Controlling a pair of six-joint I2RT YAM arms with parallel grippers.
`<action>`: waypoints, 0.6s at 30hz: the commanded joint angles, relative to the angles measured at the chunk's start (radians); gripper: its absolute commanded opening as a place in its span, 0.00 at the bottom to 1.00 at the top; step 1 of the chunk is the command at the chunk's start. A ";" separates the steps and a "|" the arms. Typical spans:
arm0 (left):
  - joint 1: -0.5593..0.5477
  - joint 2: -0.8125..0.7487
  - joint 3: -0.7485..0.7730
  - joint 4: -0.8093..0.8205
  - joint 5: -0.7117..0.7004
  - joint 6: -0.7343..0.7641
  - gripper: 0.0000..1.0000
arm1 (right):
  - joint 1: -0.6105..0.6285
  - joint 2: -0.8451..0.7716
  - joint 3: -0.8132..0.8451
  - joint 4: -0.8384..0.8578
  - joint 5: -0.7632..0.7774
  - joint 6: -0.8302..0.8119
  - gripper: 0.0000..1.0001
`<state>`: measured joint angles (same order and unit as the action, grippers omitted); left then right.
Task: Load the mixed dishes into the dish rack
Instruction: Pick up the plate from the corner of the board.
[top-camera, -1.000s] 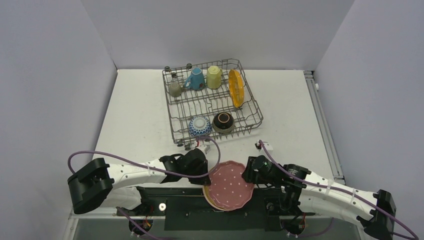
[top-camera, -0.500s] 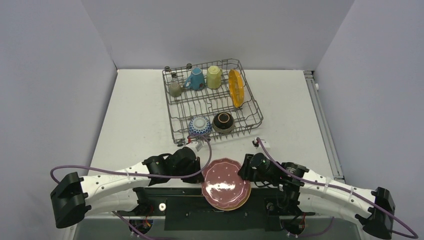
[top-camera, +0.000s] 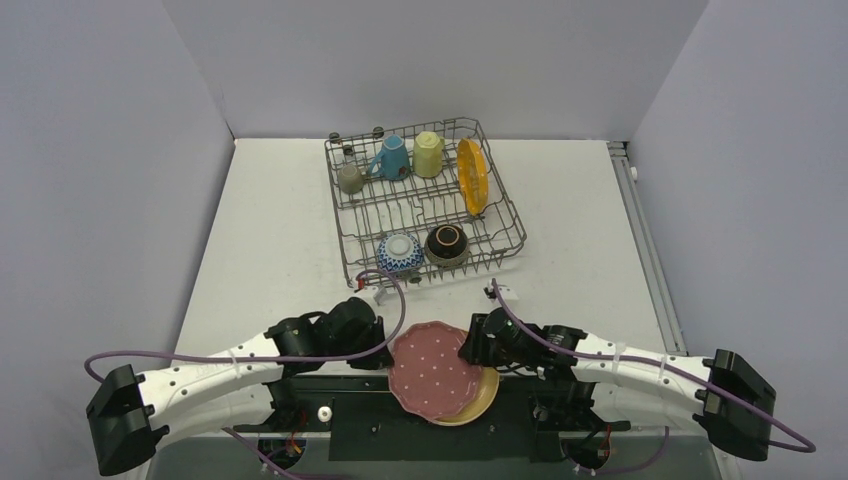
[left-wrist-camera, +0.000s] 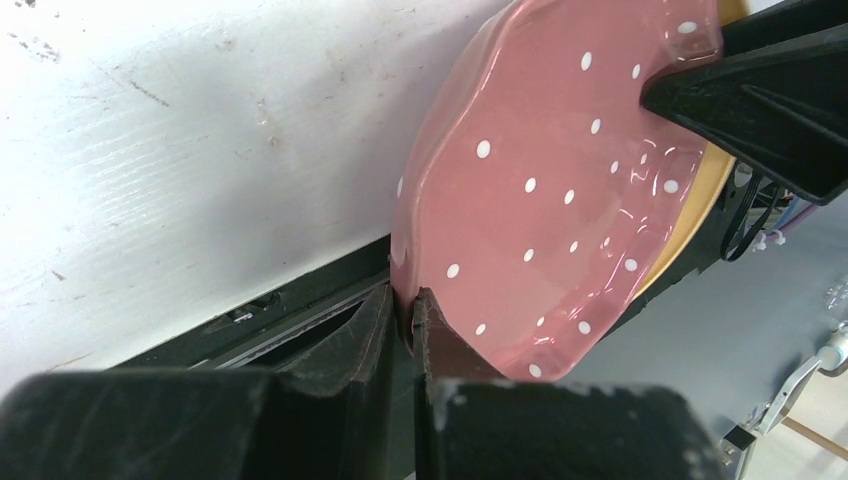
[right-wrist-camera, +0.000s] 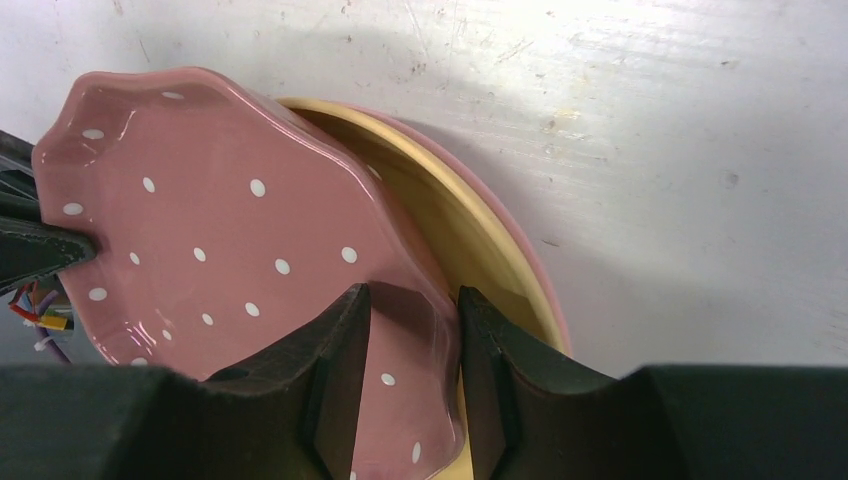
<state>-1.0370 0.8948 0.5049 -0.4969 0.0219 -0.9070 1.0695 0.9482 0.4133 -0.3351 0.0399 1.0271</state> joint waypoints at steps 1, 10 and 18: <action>0.008 -0.055 0.003 0.123 0.033 -0.031 0.00 | 0.016 0.029 -0.019 0.226 -0.094 0.034 0.34; 0.020 -0.059 -0.061 0.122 0.024 -0.050 0.00 | 0.017 0.063 -0.066 0.291 -0.105 0.054 0.38; 0.020 -0.063 -0.135 0.154 0.019 -0.083 0.00 | 0.013 0.030 -0.129 0.364 -0.137 0.087 0.42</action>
<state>-1.0142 0.8387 0.3973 -0.4500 0.0216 -0.9607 1.0695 0.9913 0.3271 -0.0822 -0.0311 1.0725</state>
